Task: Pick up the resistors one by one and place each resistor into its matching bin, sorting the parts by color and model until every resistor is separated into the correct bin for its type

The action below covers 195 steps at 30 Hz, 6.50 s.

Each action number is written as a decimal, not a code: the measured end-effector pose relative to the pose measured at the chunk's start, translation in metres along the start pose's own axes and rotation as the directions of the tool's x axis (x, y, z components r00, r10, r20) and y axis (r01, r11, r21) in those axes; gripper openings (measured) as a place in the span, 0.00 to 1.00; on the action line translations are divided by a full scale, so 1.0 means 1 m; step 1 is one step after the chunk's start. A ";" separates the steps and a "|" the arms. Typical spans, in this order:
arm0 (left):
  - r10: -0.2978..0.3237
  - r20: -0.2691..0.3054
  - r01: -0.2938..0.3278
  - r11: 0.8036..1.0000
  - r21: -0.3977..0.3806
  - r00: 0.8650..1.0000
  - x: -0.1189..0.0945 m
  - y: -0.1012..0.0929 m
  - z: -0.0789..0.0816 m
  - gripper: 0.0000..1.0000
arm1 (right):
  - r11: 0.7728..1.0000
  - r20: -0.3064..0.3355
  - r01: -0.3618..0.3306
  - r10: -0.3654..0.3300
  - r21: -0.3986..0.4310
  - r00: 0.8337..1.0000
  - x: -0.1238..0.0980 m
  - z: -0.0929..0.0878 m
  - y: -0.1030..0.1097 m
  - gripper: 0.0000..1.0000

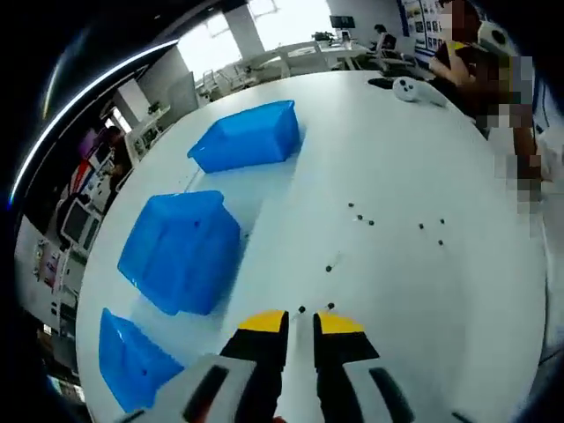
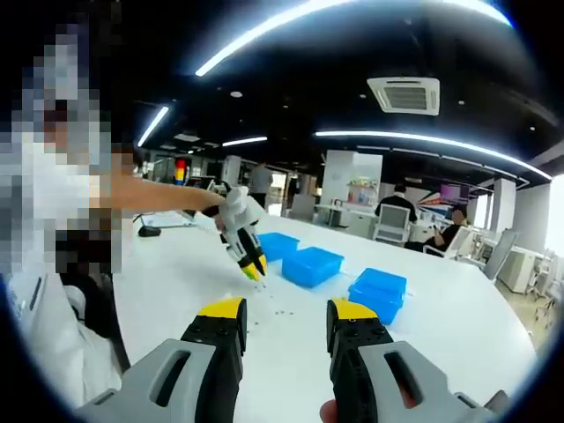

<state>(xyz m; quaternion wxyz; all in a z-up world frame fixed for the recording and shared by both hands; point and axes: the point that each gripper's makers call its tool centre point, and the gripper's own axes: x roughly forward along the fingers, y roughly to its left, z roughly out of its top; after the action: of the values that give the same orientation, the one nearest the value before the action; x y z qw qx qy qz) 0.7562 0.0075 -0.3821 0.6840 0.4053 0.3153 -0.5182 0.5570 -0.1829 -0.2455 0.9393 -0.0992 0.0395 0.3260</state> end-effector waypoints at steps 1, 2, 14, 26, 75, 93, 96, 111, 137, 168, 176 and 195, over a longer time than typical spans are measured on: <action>-0.015 -0.026 0.015 1.000 0.004 1.000 0.004 0.000 -0.003 0.14 | 1.000 0.000 -0.001 0.001 0.001 1.000 0.000 0.000 0.000 0.38; -0.023 -0.042 0.023 1.000 0.006 0.999 0.007 0.001 -0.004 0.14 | 1.000 0.000 -0.001 0.001 0.001 1.000 0.000 0.000 0.000 0.38; -0.146 -0.130 0.134 0.987 -0.091 0.981 0.022 0.002 -0.003 0.06 | 1.000 -0.006 -0.010 0.010 0.001 1.000 0.003 -0.004 0.002 0.38; -0.160 -0.152 0.152 0.986 -0.068 0.975 0.015 -0.005 -0.008 0.17 | 1.000 -0.012 -0.010 0.010 0.012 1.000 0.004 -0.007 0.000 0.38; 0.242 0.343 -0.078 0.900 -0.428 0.908 -0.138 -0.009 0.048 0.04 | 1.000 -0.005 -0.011 0.011 0.008 1.000 0.003 -0.001 0.003 0.38; 0.586 0.551 -0.143 0.751 -0.645 0.594 -0.215 -0.112 -0.018 0.04 | 1.000 -0.036 -0.023 0.024 0.011 0.999 0.011 -0.010 0.007 0.38; 0.600 0.565 -0.102 0.731 -0.675 0.567 -0.212 -0.117 -0.023 0.04 | 1.000 -0.040 -0.027 0.027 0.007 0.999 0.011 -0.011 0.008 0.38; 0.602 0.543 -0.091 0.714 -0.694 0.585 -0.191 -0.092 -0.015 0.04 | 1.000 -0.039 -0.027 0.027 0.009 0.999 0.011 -0.011 0.009 0.38; 0.599 0.377 -0.157 0.652 -0.742 0.707 -0.076 0.109 0.069 0.04 | 1.000 -0.013 -0.021 0.021 -0.003 1.000 0.006 0.000 0.007 0.38; 0.646 0.432 -0.263 0.699 -0.665 0.629 -0.119 0.090 0.078 0.45 | 1.000 -0.011 -0.017 0.017 -0.004 1.000 0.006 -0.001 0.006 0.38; 0.605 0.544 -0.211 0.758 -0.617 0.581 -0.174 0.010 0.073 0.43 | 1.000 -0.024 -0.025 0.025 -0.005 0.999 0.011 -0.004 0.010 0.38; 0.548 0.589 -0.117 0.783 -0.611 0.595 -0.187 -0.135 -0.020 0.45 | 0.999 -0.100 -0.041 0.039 -0.019 0.994 0.029 -0.024 0.025 0.38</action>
<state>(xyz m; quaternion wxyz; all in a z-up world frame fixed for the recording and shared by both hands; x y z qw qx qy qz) 0.5767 0.0914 -0.2627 0.9196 0.0151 0.0499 -0.3894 0.5639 -0.1509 -0.2774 0.9284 -0.1244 0.0850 0.3397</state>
